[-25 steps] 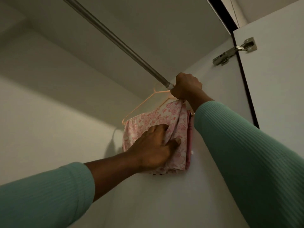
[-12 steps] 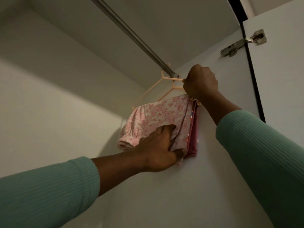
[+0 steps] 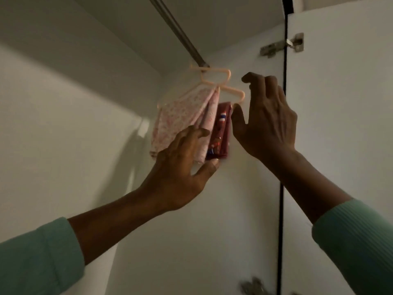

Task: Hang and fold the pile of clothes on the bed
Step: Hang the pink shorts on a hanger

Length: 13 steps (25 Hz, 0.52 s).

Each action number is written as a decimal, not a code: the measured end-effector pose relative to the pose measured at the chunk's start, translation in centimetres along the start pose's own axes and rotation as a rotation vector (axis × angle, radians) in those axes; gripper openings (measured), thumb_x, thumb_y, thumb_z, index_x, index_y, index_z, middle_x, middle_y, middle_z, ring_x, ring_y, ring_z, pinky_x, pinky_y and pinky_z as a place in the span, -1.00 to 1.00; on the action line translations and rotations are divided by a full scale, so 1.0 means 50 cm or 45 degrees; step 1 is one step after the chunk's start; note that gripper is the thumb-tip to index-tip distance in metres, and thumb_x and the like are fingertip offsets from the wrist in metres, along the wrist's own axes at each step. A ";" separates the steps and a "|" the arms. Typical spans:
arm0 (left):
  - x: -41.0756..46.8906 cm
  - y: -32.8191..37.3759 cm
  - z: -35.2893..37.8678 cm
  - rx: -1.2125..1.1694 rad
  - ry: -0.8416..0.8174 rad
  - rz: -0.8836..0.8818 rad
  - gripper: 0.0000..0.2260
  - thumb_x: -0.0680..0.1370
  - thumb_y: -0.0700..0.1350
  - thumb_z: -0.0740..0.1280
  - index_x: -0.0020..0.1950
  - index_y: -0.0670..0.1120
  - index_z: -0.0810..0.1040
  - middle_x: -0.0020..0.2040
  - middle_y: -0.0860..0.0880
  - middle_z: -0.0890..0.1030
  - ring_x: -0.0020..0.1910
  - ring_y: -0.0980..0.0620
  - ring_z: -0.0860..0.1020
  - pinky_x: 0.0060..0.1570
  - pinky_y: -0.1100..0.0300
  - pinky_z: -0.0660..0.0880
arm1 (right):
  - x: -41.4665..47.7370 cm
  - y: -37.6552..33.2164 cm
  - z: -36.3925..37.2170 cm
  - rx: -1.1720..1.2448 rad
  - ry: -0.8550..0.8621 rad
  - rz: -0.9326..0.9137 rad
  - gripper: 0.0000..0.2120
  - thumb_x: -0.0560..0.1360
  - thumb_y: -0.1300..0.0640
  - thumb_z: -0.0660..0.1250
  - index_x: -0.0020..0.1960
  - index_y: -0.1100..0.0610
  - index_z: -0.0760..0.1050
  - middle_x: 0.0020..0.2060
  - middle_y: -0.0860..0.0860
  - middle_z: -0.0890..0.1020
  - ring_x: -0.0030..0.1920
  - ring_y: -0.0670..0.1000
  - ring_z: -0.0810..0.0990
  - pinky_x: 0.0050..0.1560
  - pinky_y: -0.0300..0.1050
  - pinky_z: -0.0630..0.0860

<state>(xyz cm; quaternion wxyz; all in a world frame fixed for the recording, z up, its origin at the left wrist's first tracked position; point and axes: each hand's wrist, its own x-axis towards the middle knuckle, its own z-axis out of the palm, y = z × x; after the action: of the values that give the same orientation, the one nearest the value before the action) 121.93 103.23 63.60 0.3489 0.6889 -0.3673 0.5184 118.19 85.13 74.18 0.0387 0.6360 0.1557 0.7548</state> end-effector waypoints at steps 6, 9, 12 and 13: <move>-0.231 0.115 0.077 -0.334 -0.103 -0.052 -0.51 0.59 0.22 0.29 0.51 0.18 0.36 0.63 0.19 0.23 0.56 0.34 0.19 0.47 0.24 0.23 | -0.306 -0.025 -0.235 0.112 -0.440 0.183 -0.55 0.58 -0.06 0.33 0.41 0.08 0.40 0.30 0.05 0.45 -0.01 0.00 0.54 -0.34 -0.29 0.38; -0.362 0.176 0.119 -0.462 -0.270 -0.095 -0.51 0.60 0.25 0.25 0.51 0.17 0.38 0.65 0.21 0.20 0.58 0.28 0.20 0.46 0.25 0.25 | -0.486 -0.052 -0.354 0.140 -0.614 0.396 -0.55 0.59 -0.02 0.36 0.43 0.07 0.40 0.34 -0.01 0.41 0.05 -0.01 0.55 -0.28 -0.15 0.60; -0.494 0.245 0.165 -0.536 -0.437 -0.107 -0.51 0.61 0.25 0.24 0.50 0.13 0.40 0.65 0.20 0.20 0.59 0.21 0.24 0.43 0.24 0.25 | -0.646 -0.074 -0.471 0.148 -0.740 0.711 -0.53 0.57 0.03 0.40 0.44 0.06 0.39 0.37 -0.04 0.39 0.22 -0.03 0.52 -0.10 -0.07 0.66; -0.538 0.271 0.180 -0.565 -0.496 -0.107 -0.52 0.61 0.25 0.25 0.50 0.13 0.40 0.65 0.20 0.19 0.58 0.19 0.26 0.40 0.25 0.24 | -0.693 -0.085 -0.512 0.141 -0.762 0.804 -0.53 0.57 0.03 0.40 0.44 0.05 0.39 0.38 -0.06 0.39 0.26 -0.06 0.51 -0.04 -0.09 0.65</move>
<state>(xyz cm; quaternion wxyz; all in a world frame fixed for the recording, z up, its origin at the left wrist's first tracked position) 109.11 92.78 36.89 0.4351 0.6969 -0.5029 0.2684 99.23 75.51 36.45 -0.1848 0.8442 -0.0241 0.5025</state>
